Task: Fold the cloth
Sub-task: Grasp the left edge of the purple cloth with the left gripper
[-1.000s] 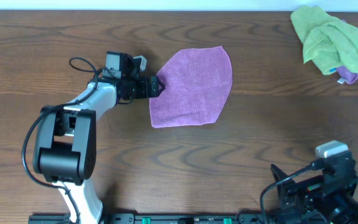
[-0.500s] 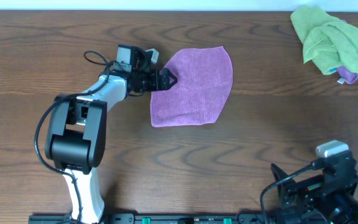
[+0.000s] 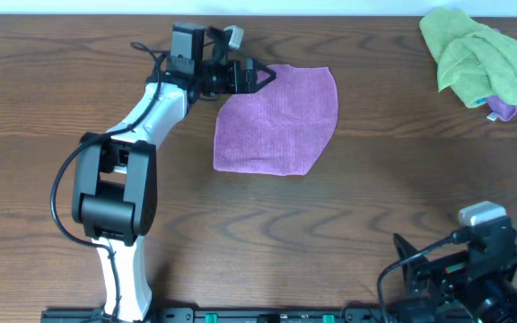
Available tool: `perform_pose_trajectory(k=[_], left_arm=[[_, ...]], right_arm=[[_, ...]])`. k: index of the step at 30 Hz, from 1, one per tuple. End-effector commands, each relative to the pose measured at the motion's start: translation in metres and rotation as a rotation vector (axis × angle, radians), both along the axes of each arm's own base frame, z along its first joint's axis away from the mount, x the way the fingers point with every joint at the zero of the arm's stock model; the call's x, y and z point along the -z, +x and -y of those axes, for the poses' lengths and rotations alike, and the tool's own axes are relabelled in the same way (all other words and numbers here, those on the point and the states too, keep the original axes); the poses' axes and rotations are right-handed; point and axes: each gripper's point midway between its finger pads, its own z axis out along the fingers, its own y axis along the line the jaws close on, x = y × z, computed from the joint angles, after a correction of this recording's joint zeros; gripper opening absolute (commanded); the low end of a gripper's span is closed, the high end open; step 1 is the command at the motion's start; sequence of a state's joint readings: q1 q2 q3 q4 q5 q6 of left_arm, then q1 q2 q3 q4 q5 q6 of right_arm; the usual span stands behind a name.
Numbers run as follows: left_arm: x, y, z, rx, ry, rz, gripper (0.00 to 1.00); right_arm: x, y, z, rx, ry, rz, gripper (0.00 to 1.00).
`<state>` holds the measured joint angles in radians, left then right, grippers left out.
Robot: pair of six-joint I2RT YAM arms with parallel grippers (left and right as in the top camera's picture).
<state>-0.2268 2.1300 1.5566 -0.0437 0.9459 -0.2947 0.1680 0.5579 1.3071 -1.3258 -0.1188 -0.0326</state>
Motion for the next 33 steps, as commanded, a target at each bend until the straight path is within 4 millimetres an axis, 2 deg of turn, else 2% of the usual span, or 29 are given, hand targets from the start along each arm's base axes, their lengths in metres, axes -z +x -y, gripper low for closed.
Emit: perform_pose_trajectory(k=[1, 3, 6, 12, 17, 19, 27, 33], left_arm=[[-0.017, -0.021, 0.024, 0.123, -0.073, -0.001, 0.96], [-0.012, -0.023, 0.028, 0.118, -0.046, -0.004, 0.96], [0.001, -0.019, 0.023, 0.064, 0.016, -0.031, 0.96], [0.021, -0.023, -0.005, 0.025, 0.08, -0.119, 1.0], [0.042, -0.018, -0.044, -0.051, 0.185, -0.161, 1.0], [0.049, -0.02, -0.054, -0.067, 0.225, -0.177, 1.0], [0.071, -0.036, -0.069, -0.062, 0.361, -0.224, 1.0], [0.086, -0.045, -0.087, -0.08, 0.468, -0.264, 1.0]], right_arm=[[0.001, 0.003, 0.007, 0.047, -0.004, -0.005, 0.99], [0.001, 0.004, 0.008, 0.054, -0.009, -0.003, 0.99], [0.0, 0.004, 0.008, 0.054, -0.009, -0.003, 0.99], [0.002, 0.003, 0.008, 0.055, -0.01, -0.007, 0.99], [0.002, 0.004, 0.013, 0.078, -0.026, -0.004, 0.99], [0.002, 0.004, 0.013, 0.079, -0.025, -0.004, 0.99], [0.002, 0.004, 0.013, 0.079, -0.025, -0.004, 0.99], [0.001, 0.004, 0.013, 0.079, -0.025, -0.003, 0.99]])
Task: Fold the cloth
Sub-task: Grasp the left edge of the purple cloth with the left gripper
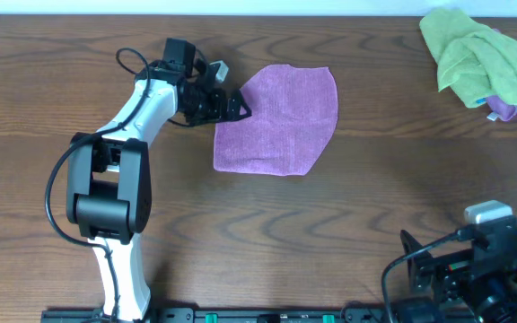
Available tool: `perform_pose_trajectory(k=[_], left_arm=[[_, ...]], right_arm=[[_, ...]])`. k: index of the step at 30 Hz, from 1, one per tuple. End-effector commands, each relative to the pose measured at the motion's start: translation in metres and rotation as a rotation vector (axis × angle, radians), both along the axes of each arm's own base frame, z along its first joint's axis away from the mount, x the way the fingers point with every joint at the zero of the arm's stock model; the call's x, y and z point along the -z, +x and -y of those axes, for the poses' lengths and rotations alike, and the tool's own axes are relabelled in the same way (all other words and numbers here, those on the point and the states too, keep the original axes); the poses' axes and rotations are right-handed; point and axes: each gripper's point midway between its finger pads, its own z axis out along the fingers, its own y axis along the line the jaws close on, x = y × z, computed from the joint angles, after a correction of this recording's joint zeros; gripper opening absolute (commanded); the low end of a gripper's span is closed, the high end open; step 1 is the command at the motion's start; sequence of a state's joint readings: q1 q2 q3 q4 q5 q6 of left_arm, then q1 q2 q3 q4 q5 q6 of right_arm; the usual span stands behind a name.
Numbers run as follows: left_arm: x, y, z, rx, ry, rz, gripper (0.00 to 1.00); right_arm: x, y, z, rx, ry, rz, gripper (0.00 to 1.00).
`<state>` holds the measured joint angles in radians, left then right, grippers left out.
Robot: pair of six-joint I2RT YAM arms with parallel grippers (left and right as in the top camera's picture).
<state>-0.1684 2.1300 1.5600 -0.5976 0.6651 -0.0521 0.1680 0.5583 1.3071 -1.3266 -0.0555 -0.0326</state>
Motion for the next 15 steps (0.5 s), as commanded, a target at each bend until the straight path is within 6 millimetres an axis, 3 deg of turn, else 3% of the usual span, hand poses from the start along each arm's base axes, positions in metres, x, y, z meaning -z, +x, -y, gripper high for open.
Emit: perform_pose_trajectory(k=[1, 7, 11, 15], left_arm=[[0.001, 0.006, -0.012, 0.005, 0.072, 0.038, 1.0], [0.007, 0.001, -0.02, -0.006, 0.123, 0.016, 1.0], [0.012, -0.017, -0.024, 0.024, 0.148, -0.051, 1.0], [0.016, -0.04, -0.029, 0.073, 0.169, -0.127, 0.89]], right_arm=[[0.0, 0.002, 0.002, 0.026, 0.009, -0.006, 0.99], [0.0, 0.003, 0.002, 0.026, 0.01, -0.003, 0.99], [0.005, 0.007, 0.01, 0.084, 0.005, -0.022, 0.99], [0.006, 0.011, 0.012, 0.094, -0.004, -0.031, 0.99]])
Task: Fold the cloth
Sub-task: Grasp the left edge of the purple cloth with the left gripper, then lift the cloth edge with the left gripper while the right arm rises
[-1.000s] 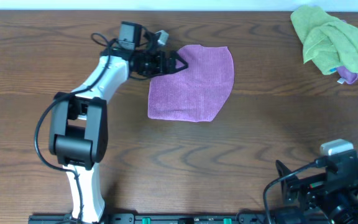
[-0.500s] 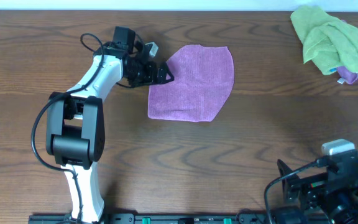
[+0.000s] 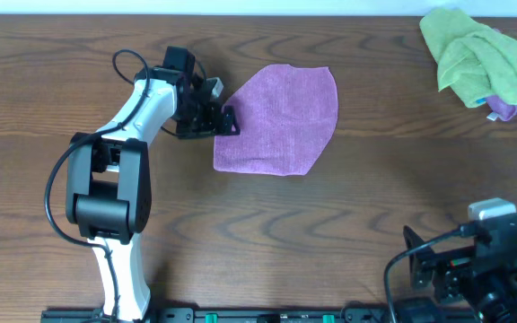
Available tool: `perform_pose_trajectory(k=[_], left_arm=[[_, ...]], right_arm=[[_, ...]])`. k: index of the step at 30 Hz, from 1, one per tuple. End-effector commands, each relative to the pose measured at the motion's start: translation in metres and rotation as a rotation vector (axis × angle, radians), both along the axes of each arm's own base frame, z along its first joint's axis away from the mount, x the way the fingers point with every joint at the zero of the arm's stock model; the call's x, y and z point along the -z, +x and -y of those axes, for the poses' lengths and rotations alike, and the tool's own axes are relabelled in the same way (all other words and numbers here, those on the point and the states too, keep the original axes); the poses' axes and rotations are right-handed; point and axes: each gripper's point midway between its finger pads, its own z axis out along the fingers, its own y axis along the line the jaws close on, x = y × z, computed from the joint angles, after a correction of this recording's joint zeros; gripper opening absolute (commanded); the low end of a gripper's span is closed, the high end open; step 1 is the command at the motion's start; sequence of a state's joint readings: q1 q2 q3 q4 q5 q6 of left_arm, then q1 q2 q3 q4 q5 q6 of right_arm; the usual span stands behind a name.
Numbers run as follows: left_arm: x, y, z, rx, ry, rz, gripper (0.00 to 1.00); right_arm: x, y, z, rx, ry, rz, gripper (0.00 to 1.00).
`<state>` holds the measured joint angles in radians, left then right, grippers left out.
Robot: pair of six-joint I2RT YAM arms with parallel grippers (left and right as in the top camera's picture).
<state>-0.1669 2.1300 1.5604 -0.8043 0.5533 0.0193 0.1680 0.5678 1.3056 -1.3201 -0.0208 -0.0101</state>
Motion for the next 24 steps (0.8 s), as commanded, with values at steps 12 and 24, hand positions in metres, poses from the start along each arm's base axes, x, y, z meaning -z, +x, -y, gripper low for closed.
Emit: perform_pose_trajectory(k=[12, 24], left_arm=[[-0.002, -0.04, -0.007, 0.082, -0.005, -0.132, 0.86], [0.02, -0.06, 0.003, 0.066, -0.075, -0.178, 0.84]], right_arm=[[0.003, 0.01, 0.021, 0.12, -0.061, -0.007, 0.99], [0.0, 0.012, 0.021, 0.114, -0.066, 0.007, 0.99]])
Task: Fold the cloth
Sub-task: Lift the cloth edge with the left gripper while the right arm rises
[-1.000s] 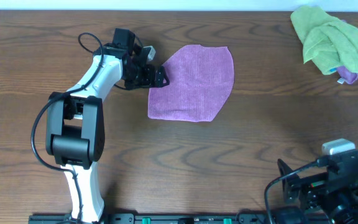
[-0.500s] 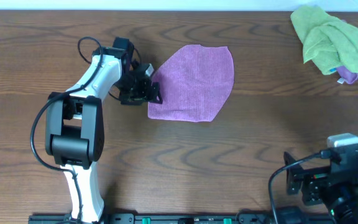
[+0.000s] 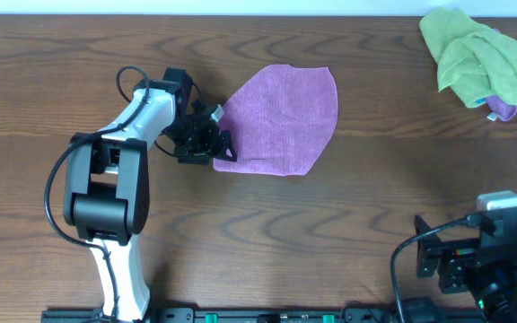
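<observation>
The purple cloth [image 3: 281,117] lies flat on the wooden table, back of centre, with a rounded right side and a slanted upper-left edge. My left gripper [image 3: 223,145] sits low at the cloth's lower-left corner, its dark fingers spread at the edge, and appears open. My right gripper [image 3: 423,254] rests at the front right corner of the table, far from the cloth. It is dark and partly cut off by the frame edge, so its jaws cannot be made out.
A crumpled green cloth [image 3: 474,56] with a bit of purple under it lies at the back right corner. The left arm [image 3: 115,179] stretches from the front edge up to the cloth's left side. Bare wood lies between the two arms.
My left gripper has moved toward the front along the cloth's left edge, from its middle to the lower-left corner. The right arm has shifted slightly further right.
My left gripper was first at the cloth's upper-left corner at the back. Then it stood further left and lower beside the left edge, then at the edge's middle, and now at the lower-left corner. The cloth has stayed flat in place.
</observation>
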Available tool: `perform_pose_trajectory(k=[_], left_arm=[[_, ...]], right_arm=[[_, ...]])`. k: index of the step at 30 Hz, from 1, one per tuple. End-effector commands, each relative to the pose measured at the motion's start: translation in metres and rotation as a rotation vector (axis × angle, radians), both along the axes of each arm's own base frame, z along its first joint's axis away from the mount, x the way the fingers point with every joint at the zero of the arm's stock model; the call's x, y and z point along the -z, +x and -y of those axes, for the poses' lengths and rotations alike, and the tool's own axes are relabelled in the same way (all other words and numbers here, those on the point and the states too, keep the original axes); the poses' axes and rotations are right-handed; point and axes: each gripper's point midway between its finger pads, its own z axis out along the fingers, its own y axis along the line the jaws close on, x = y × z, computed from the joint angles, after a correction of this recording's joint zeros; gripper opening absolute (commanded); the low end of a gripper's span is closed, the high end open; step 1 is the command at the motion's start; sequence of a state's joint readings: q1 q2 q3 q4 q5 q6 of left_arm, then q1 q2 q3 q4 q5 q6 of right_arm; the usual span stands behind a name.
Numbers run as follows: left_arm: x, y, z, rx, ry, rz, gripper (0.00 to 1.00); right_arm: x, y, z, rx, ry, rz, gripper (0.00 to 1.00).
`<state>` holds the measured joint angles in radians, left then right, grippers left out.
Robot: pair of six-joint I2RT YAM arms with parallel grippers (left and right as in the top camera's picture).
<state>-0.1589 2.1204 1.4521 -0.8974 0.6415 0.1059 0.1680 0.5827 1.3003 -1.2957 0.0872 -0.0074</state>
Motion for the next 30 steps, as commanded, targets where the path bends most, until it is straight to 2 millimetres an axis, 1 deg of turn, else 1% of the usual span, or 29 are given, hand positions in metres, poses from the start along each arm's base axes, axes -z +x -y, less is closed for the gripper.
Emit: perform_pose_trajectory(k=[1, 6, 8, 9, 11, 12, 13, 15, 17, 21, 24, 27, 28, 30], left_arm=[[0.006, -0.006, 0.003, -0.003, -0.011, -0.02, 0.83], [0.007, -0.013, 0.021, 0.04, -0.029, -0.015, 0.78], [0.007, -0.017, 0.03, 0.068, -0.03, -0.011, 0.72], [0.008, -0.019, 0.034, 0.079, -0.03, -0.009, 0.68], [0.008, -0.023, 0.045, 0.111, -0.032, 0.002, 0.4], [0.008, -0.024, 0.048, 0.12, -0.032, 0.007, 0.33], [0.009, -0.024, 0.051, 0.128, -0.031, 0.011, 0.21], [0.009, -0.024, 0.053, 0.122, -0.029, 0.011, 0.06], [0.01, -0.021, 0.051, 0.104, -0.021, 0.01, 0.06], [0.011, -0.014, 0.041, 0.065, -0.005, 0.013, 0.06], [0.005, -0.002, 0.033, 0.035, -0.009, 0.029, 0.06], [-0.01, 0.014, 0.028, 0.013, -0.013, 0.055, 0.06], [-0.018, 0.022, 0.027, 0.006, -0.014, 0.071, 0.06], [-0.034, 0.036, 0.026, -0.002, -0.021, 0.107, 0.05]], right_arm=[[0.001, 0.003, 0.004, 0.023, -0.01, -0.005, 0.99], [0.0, 0.004, 0.004, 0.023, -0.008, 0.004, 0.99], [-0.002, 0.005, 0.004, 0.023, -0.008, 0.012, 0.99], [-0.002, 0.005, 0.003, 0.023, -0.007, 0.014, 0.99], [-0.003, 0.005, 0.005, 0.029, -0.011, 0.015, 0.99], [-0.003, 0.005, 0.005, 0.029, -0.011, 0.015, 0.99], [-0.003, 0.006, 0.005, 0.032, -0.013, 0.015, 0.99], [-0.003, 0.006, 0.006, 0.036, -0.015, 0.016, 0.99], [-0.003, 0.006, 0.007, 0.041, -0.018, 0.016, 0.99], [-0.003, 0.006, 0.007, 0.041, -0.019, 0.016, 0.99], [-0.003, 0.006, 0.007, 0.041, -0.019, 0.016, 0.99], [0.0, 0.006, 0.007, 0.041, -0.02, 0.009, 0.99], [0.003, 0.007, 0.007, 0.042, -0.022, -0.001, 0.99], [0.017, 0.009, 0.008, 0.047, -0.033, -0.038, 0.99]])
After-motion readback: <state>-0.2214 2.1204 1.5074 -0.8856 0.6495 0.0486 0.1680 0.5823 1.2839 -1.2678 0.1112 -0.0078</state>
